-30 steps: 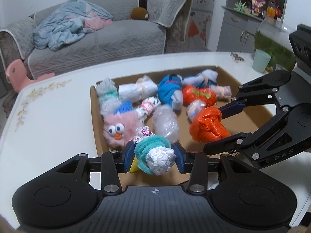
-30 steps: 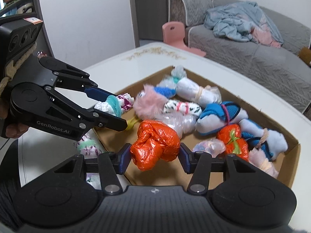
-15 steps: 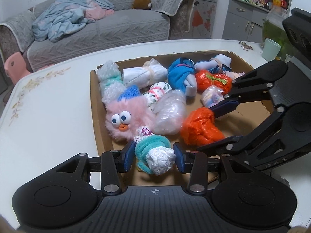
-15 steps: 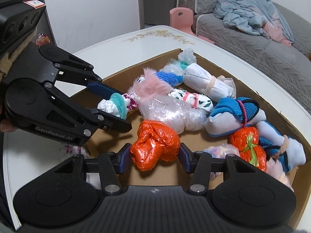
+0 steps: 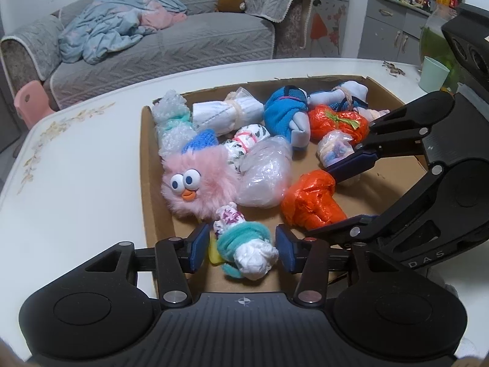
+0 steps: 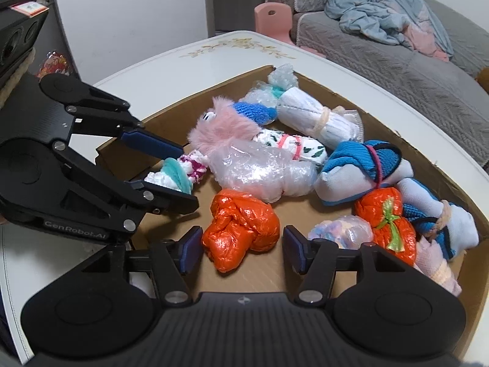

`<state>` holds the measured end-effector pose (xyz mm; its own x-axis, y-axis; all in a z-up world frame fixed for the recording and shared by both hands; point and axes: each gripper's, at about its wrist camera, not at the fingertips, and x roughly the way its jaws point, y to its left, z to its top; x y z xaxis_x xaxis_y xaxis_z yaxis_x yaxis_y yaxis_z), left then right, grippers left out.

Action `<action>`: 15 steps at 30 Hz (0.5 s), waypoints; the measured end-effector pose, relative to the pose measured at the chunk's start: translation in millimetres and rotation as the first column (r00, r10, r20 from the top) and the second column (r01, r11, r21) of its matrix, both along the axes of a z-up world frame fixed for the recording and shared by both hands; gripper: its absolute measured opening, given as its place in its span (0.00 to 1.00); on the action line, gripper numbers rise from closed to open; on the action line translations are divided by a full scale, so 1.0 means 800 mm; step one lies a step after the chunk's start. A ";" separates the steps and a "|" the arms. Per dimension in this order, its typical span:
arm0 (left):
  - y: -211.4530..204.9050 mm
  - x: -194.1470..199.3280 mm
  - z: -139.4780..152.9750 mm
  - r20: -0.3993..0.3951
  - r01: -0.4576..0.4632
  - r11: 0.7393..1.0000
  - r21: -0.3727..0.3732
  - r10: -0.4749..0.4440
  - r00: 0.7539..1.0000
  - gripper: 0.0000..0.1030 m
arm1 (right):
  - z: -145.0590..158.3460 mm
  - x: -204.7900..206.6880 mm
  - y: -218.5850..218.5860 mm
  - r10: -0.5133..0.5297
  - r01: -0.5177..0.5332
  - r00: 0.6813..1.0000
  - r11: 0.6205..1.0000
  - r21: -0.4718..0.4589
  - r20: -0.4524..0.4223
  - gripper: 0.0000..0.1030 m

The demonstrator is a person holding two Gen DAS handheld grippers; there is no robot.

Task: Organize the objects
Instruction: 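Carry both bundles into the tray and open both grippers to release them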

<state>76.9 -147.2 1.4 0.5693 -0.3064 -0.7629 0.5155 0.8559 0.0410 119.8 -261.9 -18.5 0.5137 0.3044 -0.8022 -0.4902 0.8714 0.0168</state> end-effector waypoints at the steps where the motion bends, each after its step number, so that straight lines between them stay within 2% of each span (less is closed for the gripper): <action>1: 0.000 -0.002 0.002 0.010 -0.010 1.000 0.005 0.010 1.000 0.59 | 0.001 0.000 0.000 -0.006 0.006 1.000 1.000 0.004 -0.001 0.54; 3: 0.002 -0.006 0.006 0.016 -0.035 0.999 -0.003 0.035 0.999 0.61 | 0.004 -0.003 -0.001 -0.023 0.023 1.000 1.000 0.004 0.002 0.59; 9: 0.007 -0.019 0.013 0.021 -0.124 0.992 -0.036 0.125 0.992 0.65 | 0.012 -0.014 -0.005 -0.117 0.117 0.993 0.993 0.028 0.008 0.64; 15: 0.016 -0.025 0.021 -0.008 -0.220 0.970 -0.105 0.220 0.975 0.66 | 0.018 -0.025 -0.016 -0.273 0.271 0.962 0.959 0.083 0.006 0.70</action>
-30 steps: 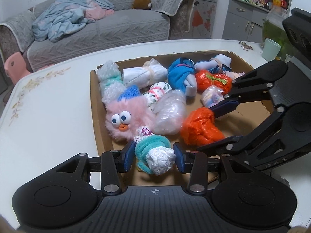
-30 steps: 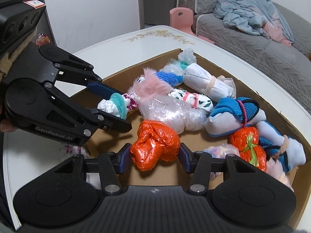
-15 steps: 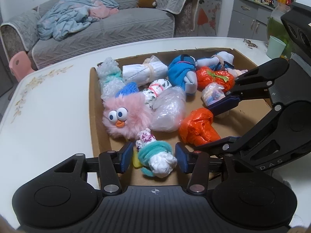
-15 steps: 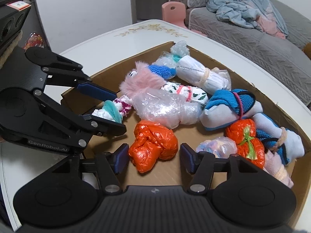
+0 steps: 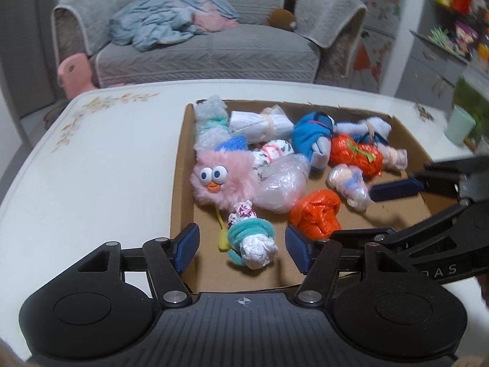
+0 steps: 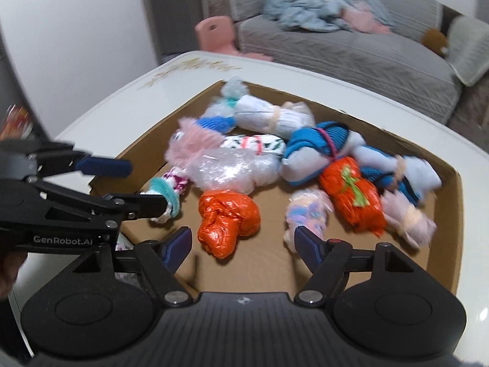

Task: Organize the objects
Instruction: 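Carry both bundles into the tray and open both grippers to release them, then grasp the pink-white patterned bundle with the left gripper while the right grasps the grey sock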

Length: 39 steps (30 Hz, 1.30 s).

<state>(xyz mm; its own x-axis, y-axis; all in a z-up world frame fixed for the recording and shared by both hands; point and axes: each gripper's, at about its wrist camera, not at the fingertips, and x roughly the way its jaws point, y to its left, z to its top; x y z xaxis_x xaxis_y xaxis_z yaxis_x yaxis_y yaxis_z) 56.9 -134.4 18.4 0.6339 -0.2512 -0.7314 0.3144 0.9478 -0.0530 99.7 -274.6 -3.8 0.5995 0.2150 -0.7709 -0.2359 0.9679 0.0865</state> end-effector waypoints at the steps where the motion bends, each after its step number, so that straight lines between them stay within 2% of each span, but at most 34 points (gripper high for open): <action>1: 0.000 -0.003 0.002 0.001 -0.006 1.000 -0.004 0.006 1.000 0.66 | 0.001 -0.002 -0.001 -0.024 0.024 1.000 1.000 0.011 -0.002 0.70; 7: 0.001 -0.013 0.012 0.013 -0.024 0.999 -0.022 0.024 1.000 0.69 | 0.002 -0.018 -0.010 -0.129 0.129 0.992 0.990 0.059 0.008 0.76; 14: -0.002 -0.024 0.022 0.030 -0.033 0.999 -0.028 0.034 0.999 0.71 | 0.007 -0.033 -0.018 -0.181 0.179 0.983 0.981 0.072 0.018 0.78; 27: 0.006 -0.053 0.032 0.043 -0.036 0.998 -0.046 0.038 0.998 0.72 | 0.017 -0.063 -0.017 -0.183 0.180 0.982 0.980 0.080 0.042 0.81; 39: 0.034 -0.095 0.005 0.023 -0.065 0.997 -0.049 0.066 0.998 0.74 | 0.006 -0.112 -0.010 -0.159 0.156 0.987 0.983 0.097 0.031 0.84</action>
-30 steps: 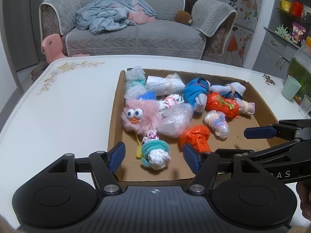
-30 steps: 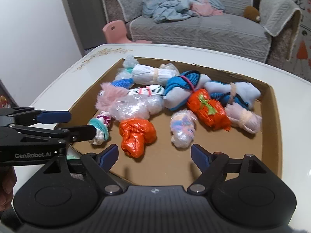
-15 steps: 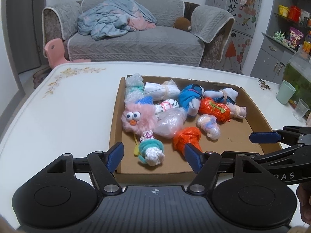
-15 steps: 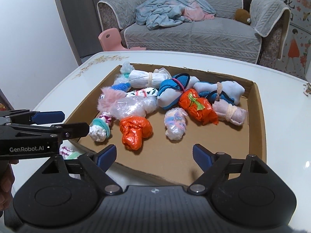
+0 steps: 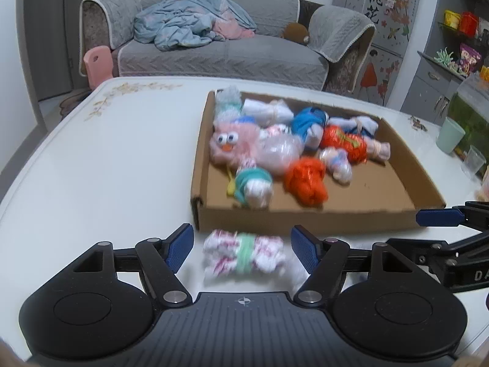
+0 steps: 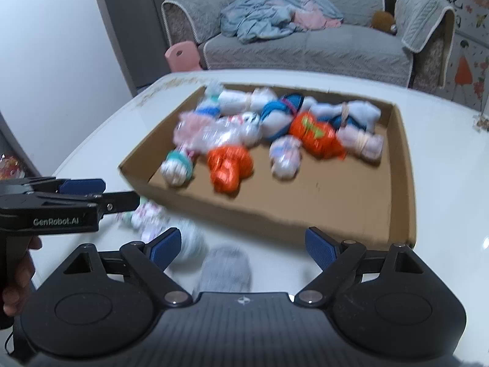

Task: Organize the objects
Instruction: 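Grasp the pink-white patterned bundle with the left gripper while the right grasps the grey sock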

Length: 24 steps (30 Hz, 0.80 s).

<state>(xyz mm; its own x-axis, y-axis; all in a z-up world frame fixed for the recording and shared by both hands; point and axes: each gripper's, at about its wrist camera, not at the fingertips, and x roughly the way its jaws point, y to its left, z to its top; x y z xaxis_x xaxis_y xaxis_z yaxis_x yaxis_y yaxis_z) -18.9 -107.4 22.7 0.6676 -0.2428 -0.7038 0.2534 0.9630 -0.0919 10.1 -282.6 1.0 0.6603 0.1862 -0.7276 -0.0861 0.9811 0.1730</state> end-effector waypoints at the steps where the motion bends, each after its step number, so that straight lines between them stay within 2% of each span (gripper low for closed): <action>1: 0.002 -0.003 -0.003 0.000 0.001 1.000 0.003 -0.001 1.000 0.74 | -0.004 -0.004 0.002 0.003 -0.003 1.000 1.000 0.001 -0.006 0.84; 6: 0.015 -0.019 -0.015 0.002 -0.004 1.000 -0.019 0.004 1.000 0.74 | -0.025 -0.012 0.003 0.005 -0.004 0.999 1.000 0.026 -0.047 0.84; 11: 0.011 -0.023 -0.022 0.040 0.022 1.000 0.013 -0.023 0.999 0.77 | -0.038 -0.011 0.000 0.008 -0.005 0.997 0.999 0.041 -0.072 0.81; 16: -0.001 -0.010 -0.031 0.046 0.027 0.999 0.024 -0.028 0.999 0.79 | -0.040 -0.011 0.002 0.026 -0.024 0.997 0.999 0.030 -0.068 0.76; 21: -0.008 0.005 -0.043 0.028 0.033 0.999 0.031 -0.034 0.999 0.76 | -0.039 -0.015 0.008 0.064 -0.065 0.997 0.998 -0.015 -0.051 0.52; 23: -0.010 0.009 -0.048 0.016 0.050 0.999 0.018 -0.050 0.999 0.66 | -0.039 -0.016 0.011 0.079 -0.080 0.996 0.996 -0.040 -0.045 0.45; 24: -0.010 0.011 -0.050 0.012 0.058 0.998 0.013 -0.058 0.998 0.65 | -0.039 -0.018 0.012 0.089 -0.091 0.995 0.994 -0.054 -0.041 0.40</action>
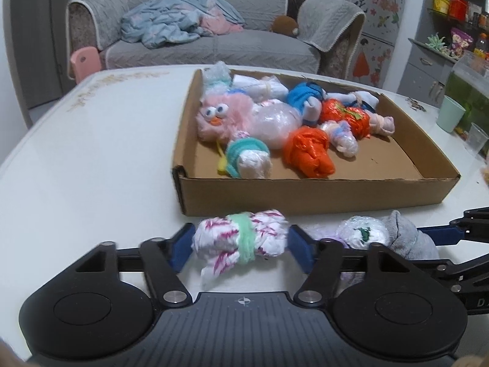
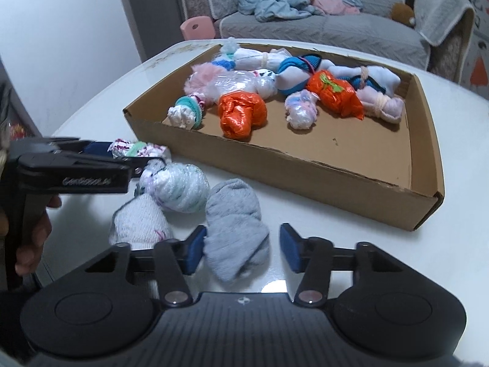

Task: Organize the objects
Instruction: 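Grasp the pink-white patterned bundle with the left gripper while the right grasps the grey sock, then carry both items into the tray and open both grippers to release them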

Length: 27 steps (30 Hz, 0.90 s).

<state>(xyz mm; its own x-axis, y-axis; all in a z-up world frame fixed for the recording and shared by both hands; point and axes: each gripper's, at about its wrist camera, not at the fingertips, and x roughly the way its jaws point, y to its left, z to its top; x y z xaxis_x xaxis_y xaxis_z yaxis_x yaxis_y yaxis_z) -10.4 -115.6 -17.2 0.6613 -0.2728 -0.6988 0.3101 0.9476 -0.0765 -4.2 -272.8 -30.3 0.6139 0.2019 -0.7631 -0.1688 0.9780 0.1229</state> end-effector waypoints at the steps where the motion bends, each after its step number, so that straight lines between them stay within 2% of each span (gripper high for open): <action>1: -0.001 -0.001 -0.001 0.010 0.002 1.000 0.005 -0.002 1.000 0.65 | 0.000 -0.002 0.001 0.010 -0.010 1.000 1.000 -0.009 0.003 0.38; 13: -0.002 -0.015 0.002 0.066 -0.005 0.999 0.051 0.002 0.998 0.56 | 0.002 -0.022 -0.021 0.019 -0.019 0.999 1.000 -0.002 0.034 0.36; 27: 0.034 -0.040 0.066 0.154 -0.023 0.998 0.057 0.014 0.988 0.56 | 0.040 -0.039 -0.075 -0.055 0.057 0.992 0.998 -0.013 0.113 0.36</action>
<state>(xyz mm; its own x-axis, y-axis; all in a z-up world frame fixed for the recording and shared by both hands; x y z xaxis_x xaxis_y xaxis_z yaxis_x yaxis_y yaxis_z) -42.4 -88.6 35.4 0.7662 -0.2215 -0.6032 0.2964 0.9547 0.0259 -35.0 -333.2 1.6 0.7056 0.1531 -0.6918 -0.1259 0.9879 0.0902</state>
